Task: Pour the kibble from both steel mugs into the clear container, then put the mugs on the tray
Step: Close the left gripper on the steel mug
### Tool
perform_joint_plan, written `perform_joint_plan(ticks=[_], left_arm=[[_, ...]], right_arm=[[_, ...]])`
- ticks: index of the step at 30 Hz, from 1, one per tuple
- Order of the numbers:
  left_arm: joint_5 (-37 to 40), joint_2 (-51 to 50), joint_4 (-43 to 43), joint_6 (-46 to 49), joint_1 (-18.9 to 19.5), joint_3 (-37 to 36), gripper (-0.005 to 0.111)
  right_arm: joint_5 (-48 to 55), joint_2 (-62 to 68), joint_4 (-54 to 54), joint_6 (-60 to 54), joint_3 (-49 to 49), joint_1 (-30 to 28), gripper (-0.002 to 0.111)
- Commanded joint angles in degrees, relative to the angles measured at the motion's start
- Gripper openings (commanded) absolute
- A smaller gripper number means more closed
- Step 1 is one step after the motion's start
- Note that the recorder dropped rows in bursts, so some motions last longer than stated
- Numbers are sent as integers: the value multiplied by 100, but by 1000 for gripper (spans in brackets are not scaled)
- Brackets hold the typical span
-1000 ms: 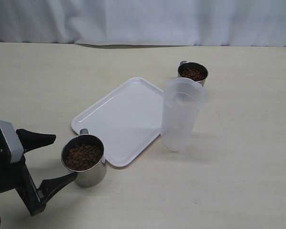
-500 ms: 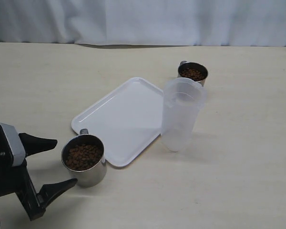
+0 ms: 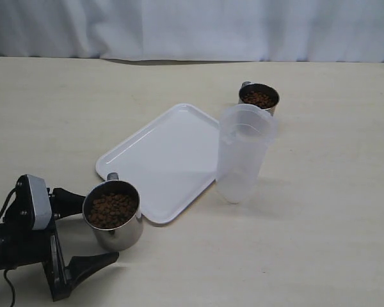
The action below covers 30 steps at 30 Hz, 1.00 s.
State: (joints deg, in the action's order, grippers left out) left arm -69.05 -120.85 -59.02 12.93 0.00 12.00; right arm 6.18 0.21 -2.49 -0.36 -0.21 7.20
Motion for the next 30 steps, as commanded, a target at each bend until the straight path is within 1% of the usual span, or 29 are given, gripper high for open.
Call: perform_joint_plan(ticks=[1, 10, 17, 26, 30], left_arm=[[-91, -16, -42, 80, 0, 15, 72], [-91, -23, -343, 58, 0, 15, 72], [-91, -23, -19, 58, 0, 26, 71], [-91, -28, -5, 28, -7, 147, 71], [-91, -28, 216, 30, -7, 147, 71]], right_arm=[[3, -21, -30, -15, 21, -36, 5], [3, -21, -30, -15, 21, -36, 5], [3, -21, -30, -15, 21, -36, 5], [3, -21, -30, -15, 21, -36, 5], [3, -21, -30, -15, 21, -36, 5]])
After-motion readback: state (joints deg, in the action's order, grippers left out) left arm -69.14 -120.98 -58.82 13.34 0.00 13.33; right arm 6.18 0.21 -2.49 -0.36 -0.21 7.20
